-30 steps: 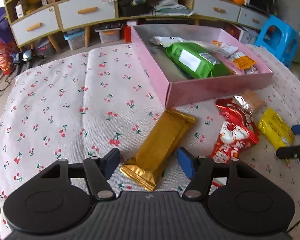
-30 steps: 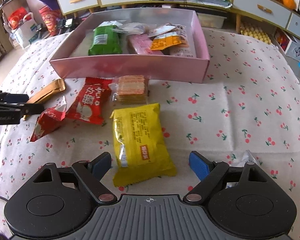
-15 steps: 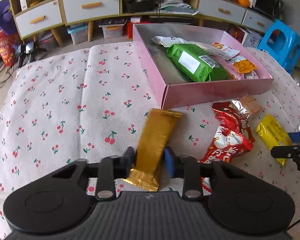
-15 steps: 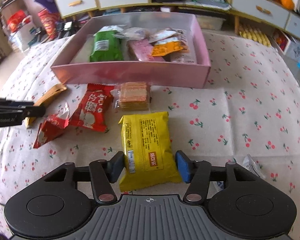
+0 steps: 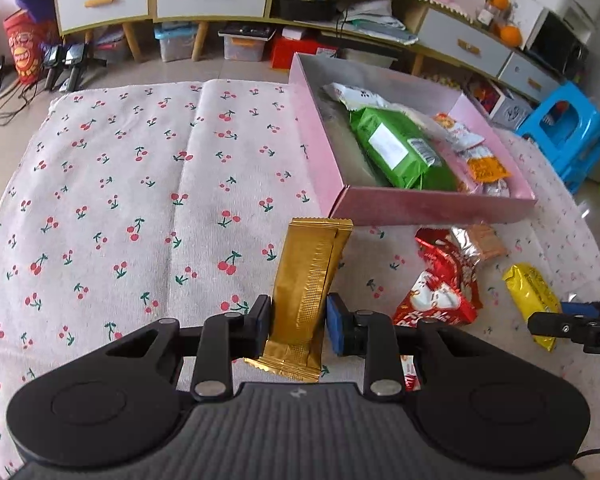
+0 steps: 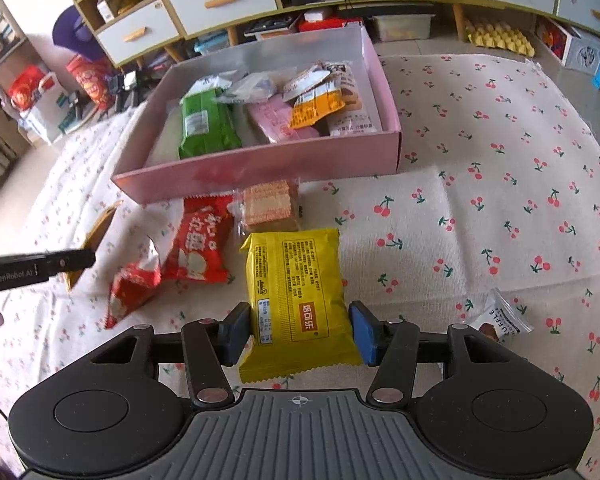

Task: Organize snacks
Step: 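Carry both held packs into the pink box and lower them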

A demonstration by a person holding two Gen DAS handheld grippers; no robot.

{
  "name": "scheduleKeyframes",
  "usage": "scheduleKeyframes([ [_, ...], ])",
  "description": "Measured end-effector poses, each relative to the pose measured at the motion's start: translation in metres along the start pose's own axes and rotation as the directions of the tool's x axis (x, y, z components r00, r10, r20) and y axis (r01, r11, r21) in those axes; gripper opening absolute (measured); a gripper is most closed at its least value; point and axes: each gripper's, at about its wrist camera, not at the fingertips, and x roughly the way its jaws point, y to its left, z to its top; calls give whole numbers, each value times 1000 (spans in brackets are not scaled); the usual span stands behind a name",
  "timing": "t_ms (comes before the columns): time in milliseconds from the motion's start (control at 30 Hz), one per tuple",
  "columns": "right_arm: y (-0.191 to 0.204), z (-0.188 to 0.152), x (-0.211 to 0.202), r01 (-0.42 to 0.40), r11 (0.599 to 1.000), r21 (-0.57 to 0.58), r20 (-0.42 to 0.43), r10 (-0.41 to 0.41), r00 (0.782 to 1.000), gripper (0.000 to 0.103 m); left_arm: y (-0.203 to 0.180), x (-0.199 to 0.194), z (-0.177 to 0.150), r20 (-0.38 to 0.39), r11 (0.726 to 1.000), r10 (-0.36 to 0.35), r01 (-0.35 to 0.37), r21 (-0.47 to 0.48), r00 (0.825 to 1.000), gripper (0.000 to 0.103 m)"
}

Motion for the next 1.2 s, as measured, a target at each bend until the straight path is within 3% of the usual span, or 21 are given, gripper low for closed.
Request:
scheduleKeyframes([
  [200,-9,8,-9,-42,997,72,15,41,999,52,4,-8,4,7,997,-14,14,-72,1000,27],
  [667,-20,35,-17,-97,977,192,103,78,992,52,-7,-17,24,131,984,-51,73,-165,990,27],
  [1000,-25,62,-14,-141,960,242,250,79,965,52,-28,-4,38,242,979,-52,97,-177,969,27],
  [1200,-26,75,-2,-147,963,228,324,67,944,52,-41,11,43,329,982,-33,92,-164,944,27],
])
